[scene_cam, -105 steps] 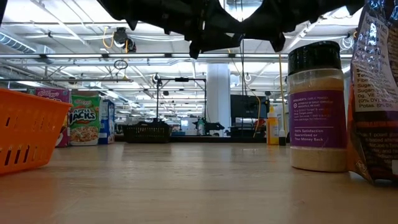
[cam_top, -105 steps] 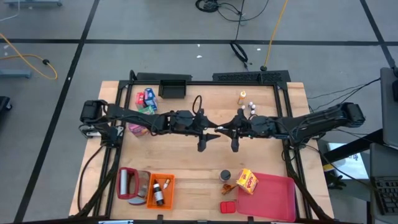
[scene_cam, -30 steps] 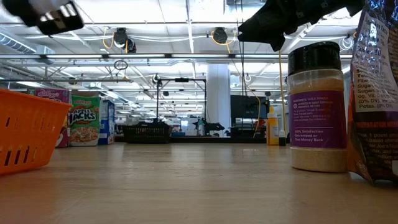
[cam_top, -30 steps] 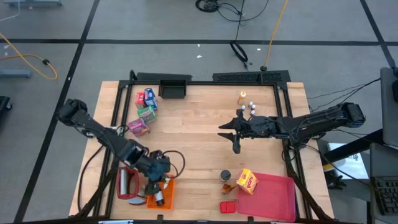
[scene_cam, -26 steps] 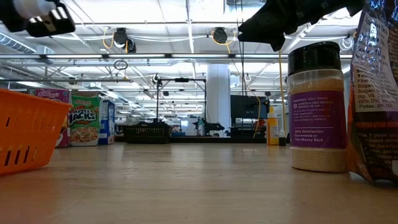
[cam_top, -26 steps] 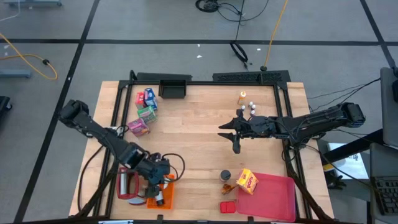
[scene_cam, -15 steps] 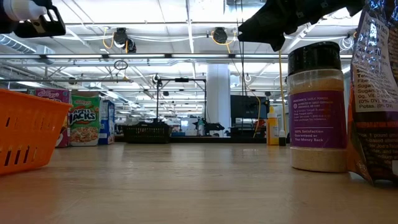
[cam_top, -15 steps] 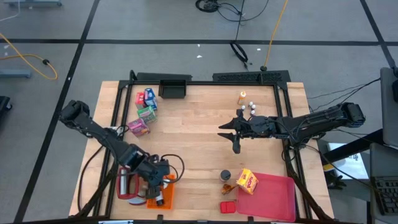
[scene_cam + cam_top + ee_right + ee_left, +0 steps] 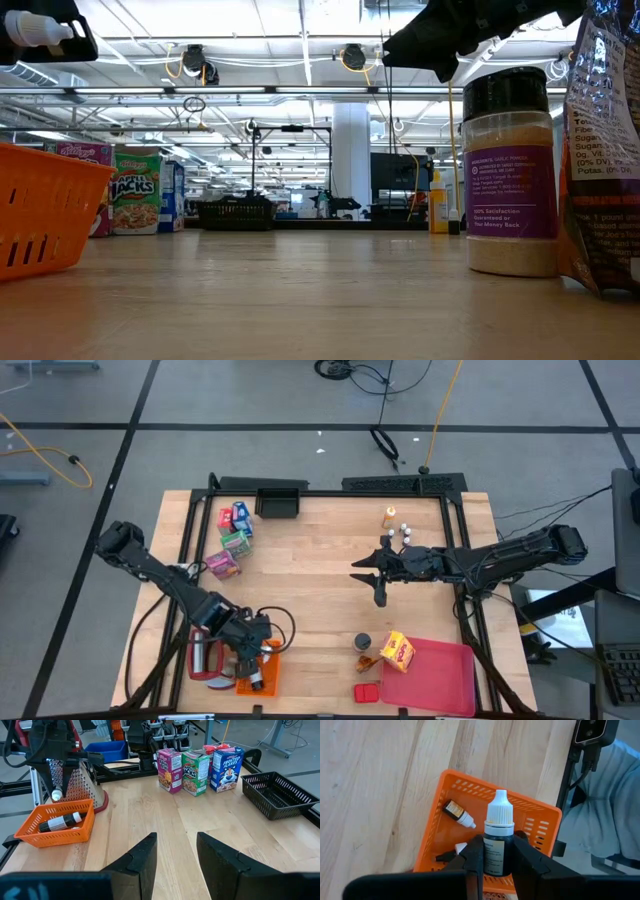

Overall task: Pick & Place Kitchen Items
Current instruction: Put the small brown food coloring bottle into the orange bin, then put the purple cereal box into the red bin

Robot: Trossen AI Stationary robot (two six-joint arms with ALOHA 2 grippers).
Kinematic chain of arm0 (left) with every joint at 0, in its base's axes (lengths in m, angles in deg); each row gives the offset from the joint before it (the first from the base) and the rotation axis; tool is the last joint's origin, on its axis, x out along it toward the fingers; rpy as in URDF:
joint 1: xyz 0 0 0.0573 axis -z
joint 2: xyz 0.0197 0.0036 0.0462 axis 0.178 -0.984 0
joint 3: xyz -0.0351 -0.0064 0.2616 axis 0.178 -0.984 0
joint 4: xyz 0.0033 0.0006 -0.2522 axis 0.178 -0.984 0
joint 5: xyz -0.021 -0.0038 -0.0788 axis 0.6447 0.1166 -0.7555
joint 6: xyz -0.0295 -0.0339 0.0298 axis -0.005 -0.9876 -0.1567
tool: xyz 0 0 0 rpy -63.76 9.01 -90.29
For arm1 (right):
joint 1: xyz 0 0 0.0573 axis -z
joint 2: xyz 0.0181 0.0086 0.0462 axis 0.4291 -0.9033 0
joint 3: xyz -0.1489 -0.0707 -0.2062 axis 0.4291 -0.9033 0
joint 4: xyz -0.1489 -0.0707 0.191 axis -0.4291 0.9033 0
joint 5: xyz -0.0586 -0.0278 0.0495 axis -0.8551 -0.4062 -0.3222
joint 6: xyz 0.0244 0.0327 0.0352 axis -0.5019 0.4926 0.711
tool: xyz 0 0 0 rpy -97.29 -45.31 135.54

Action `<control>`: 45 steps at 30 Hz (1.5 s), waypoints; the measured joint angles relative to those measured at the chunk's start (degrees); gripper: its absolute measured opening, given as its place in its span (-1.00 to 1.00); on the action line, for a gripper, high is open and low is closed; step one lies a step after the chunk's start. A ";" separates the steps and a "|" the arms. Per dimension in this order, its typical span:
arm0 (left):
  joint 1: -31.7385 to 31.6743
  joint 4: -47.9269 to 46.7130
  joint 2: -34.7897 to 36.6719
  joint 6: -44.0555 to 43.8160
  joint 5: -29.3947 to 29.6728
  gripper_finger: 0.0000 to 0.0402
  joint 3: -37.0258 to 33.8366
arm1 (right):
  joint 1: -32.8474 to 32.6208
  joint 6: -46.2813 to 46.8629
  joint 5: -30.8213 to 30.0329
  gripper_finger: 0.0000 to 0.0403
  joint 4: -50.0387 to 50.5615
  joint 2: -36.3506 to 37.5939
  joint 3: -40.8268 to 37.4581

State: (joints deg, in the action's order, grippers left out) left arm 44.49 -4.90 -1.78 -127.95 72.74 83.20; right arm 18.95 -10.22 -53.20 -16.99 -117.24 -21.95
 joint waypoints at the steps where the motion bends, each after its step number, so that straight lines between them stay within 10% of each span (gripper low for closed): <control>1: 0.00 0.00 0.00 -0.13 -0.01 -0.66 0.01 | 0.00 0.00 0.00 -0.36 0.00 0.00 0.00; 15: -0.14 0.02 0.00 0.43 0.83 -0.10 0.00 | 0.00 -0.04 0.00 -0.35 0.00 0.00 0.00; 45: -22.04 -35.33 6.70 -0.41 17.08 -0.27 0.02 | 0.00 -0.22 0.00 -0.35 0.37 -0.02 0.00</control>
State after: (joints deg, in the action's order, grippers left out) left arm 22.45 -40.22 4.92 -128.36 89.81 83.22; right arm 18.95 -10.44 -53.20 -16.62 -117.26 -21.95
